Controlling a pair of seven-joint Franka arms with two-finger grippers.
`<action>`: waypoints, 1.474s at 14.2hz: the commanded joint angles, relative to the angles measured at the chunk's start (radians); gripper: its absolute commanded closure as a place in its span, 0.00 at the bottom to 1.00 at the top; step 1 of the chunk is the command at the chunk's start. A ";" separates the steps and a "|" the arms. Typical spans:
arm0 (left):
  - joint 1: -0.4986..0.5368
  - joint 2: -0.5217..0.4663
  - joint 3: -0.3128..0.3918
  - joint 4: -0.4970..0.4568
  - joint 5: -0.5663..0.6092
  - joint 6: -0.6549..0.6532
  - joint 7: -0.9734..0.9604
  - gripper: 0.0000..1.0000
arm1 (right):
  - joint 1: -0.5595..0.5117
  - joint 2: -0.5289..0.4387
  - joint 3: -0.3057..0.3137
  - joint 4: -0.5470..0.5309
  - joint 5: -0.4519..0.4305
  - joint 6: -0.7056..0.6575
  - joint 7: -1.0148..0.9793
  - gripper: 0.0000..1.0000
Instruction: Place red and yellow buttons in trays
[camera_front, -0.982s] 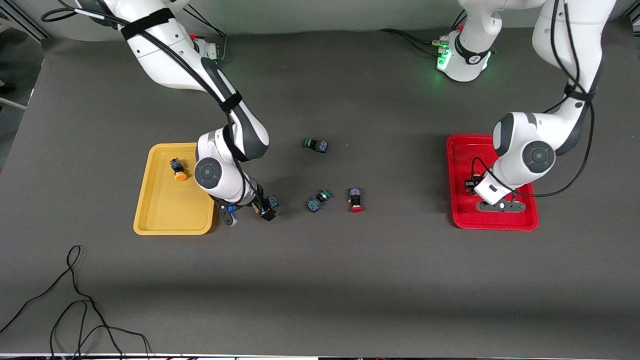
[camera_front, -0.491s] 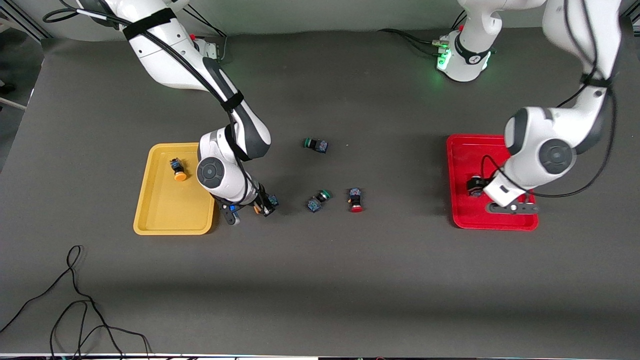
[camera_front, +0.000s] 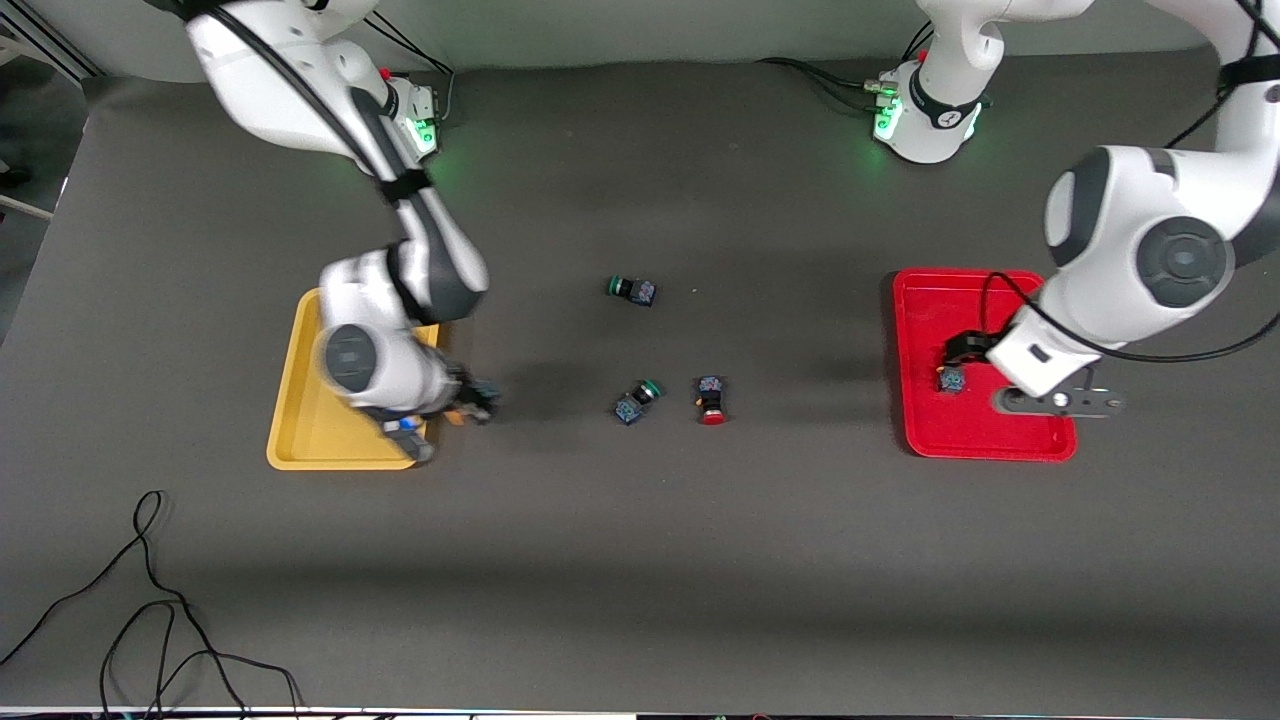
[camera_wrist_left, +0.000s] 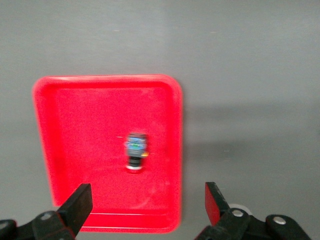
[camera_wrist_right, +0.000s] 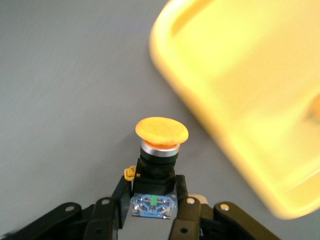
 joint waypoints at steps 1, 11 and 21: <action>-0.145 0.050 0.008 0.049 -0.014 0.016 -0.188 0.00 | -0.001 -0.004 -0.119 -0.039 -0.019 -0.025 -0.241 1.00; -0.454 0.495 0.010 0.264 -0.024 0.414 -0.500 0.00 | -0.070 0.009 -0.146 -0.056 0.016 -0.023 -0.395 0.00; -0.469 0.567 0.010 0.266 -0.017 0.479 -0.589 1.00 | -0.050 -0.062 -0.141 0.010 -0.042 -0.039 -0.409 0.00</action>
